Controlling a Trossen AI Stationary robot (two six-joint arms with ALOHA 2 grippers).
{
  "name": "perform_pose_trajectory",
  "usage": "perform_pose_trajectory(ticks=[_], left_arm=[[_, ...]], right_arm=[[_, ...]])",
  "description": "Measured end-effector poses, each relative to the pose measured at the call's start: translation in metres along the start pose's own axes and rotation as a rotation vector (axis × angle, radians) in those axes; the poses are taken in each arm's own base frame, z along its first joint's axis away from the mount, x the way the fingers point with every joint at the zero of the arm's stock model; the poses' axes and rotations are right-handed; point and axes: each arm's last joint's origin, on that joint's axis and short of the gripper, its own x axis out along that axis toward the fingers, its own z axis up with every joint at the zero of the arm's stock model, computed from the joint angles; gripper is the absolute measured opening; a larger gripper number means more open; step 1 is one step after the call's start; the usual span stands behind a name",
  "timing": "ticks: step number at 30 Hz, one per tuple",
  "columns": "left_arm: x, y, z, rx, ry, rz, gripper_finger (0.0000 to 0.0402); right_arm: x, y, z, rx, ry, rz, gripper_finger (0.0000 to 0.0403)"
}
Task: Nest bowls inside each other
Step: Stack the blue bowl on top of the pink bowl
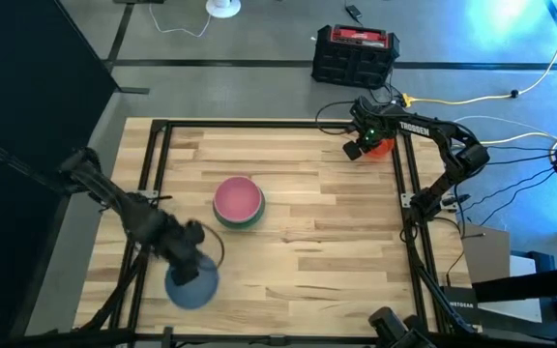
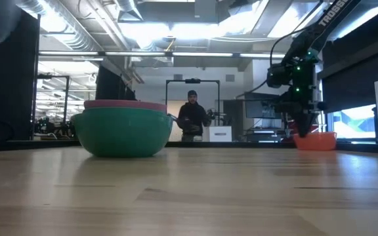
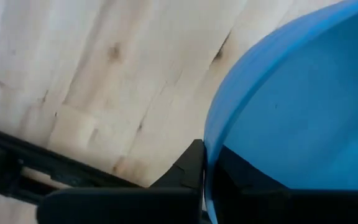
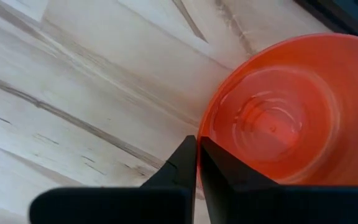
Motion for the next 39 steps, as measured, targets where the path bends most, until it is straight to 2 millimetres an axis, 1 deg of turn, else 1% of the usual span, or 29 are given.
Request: perform_pose_trajectory(ticks=[3, 6, 8, 11, 13, 21, 30, 37, 39], left_arm=[[-0.029, 0.018, 0.014, -0.139, -0.073, -0.091, 0.0], [-0.05, 0.041, 0.027, -0.26, -0.193, -0.141, 0.0], [-0.057, 0.058, 0.037, -0.316, -0.242, -0.143, 0.0], [-0.061, 0.08, 0.053, -0.373, -0.279, -0.114, 0.0], [-0.059, 0.091, 0.063, -0.387, -0.289, -0.091, 0.0], [-0.035, 0.111, 0.1, -0.363, -0.241, -0.08, 0.0], [-0.008, 0.145, 0.135, -0.335, -0.195, -0.092, 0.0], [0.014, 0.149, 0.16, -0.295, -0.176, -0.07, 0.0], [0.019, 0.149, 0.164, -0.285, -0.168, -0.066, 0.0]], right_arm=[[0.0, 0.0, 0.001, -0.001, -0.013, 0.002, 0.0], [0.0, 0.0, 0.003, 0.0, -0.03, 0.01, 0.0], [0.0, 0.001, 0.004, 0.0, -0.04, 0.018, 0.0], [0.0, 0.001, 0.005, 0.001, -0.047, 0.036, 0.0], [0.0, 0.001, 0.005, 0.001, -0.046, 0.037, 0.0], [0.0, 0.002, 0.004, -0.002, -0.04, 0.048, 0.0], [0.0, 0.002, 0.003, -0.005, -0.033, 0.061, 0.0], [0.0, 0.002, 0.003, -0.006, -0.031, 0.061, 0.0], [0.0, 0.002, 0.003, -0.006, -0.029, 0.062, 0.0]])
